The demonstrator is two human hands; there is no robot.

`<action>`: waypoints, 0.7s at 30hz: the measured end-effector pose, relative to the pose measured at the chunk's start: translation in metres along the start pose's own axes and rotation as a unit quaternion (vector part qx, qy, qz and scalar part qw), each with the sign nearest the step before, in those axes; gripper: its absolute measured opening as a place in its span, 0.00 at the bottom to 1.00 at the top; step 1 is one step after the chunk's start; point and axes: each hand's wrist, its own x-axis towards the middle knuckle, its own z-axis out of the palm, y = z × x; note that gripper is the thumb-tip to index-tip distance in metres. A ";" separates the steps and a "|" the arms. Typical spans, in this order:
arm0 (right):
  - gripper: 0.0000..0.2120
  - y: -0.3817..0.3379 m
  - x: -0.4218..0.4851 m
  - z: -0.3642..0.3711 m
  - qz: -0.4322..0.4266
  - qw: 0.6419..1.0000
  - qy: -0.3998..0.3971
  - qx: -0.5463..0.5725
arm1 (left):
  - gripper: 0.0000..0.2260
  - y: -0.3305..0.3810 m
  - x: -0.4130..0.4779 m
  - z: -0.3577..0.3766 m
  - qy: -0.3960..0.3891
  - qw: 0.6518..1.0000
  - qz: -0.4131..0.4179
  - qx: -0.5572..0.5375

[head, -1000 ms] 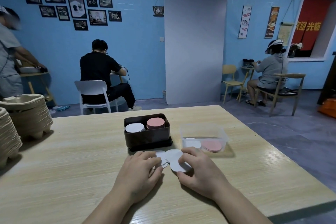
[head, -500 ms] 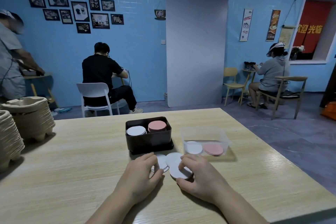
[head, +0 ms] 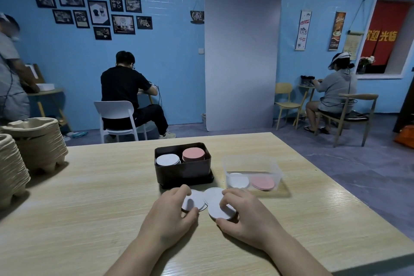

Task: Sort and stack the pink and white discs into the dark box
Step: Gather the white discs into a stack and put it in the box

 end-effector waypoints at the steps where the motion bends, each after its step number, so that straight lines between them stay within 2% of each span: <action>1: 0.15 0.000 0.000 0.000 0.001 1.000 0.001 0.000 | 0.12 0.001 -0.001 -0.001 0.008 1.000 -0.004 0.005; 8: 0.15 0.002 0.000 0.002 0.003 1.000 0.001 -0.005 | 0.11 0.003 -0.003 -0.001 0.071 0.995 -0.019 0.066; 11: 0.14 0.001 0.000 0.002 0.002 1.000 0.003 -0.001 | 0.14 0.001 -0.002 0.001 0.087 0.994 0.022 0.060; 15: 0.14 0.001 0.001 0.002 -0.009 1.000 0.003 0.003 | 0.19 0.000 0.001 0.006 0.066 0.994 0.081 0.045; 21: 0.21 0.007 0.002 0.008 -0.042 0.999 0.005 -0.003 | 0.15 0.004 0.001 0.003 0.032 0.983 0.179 0.034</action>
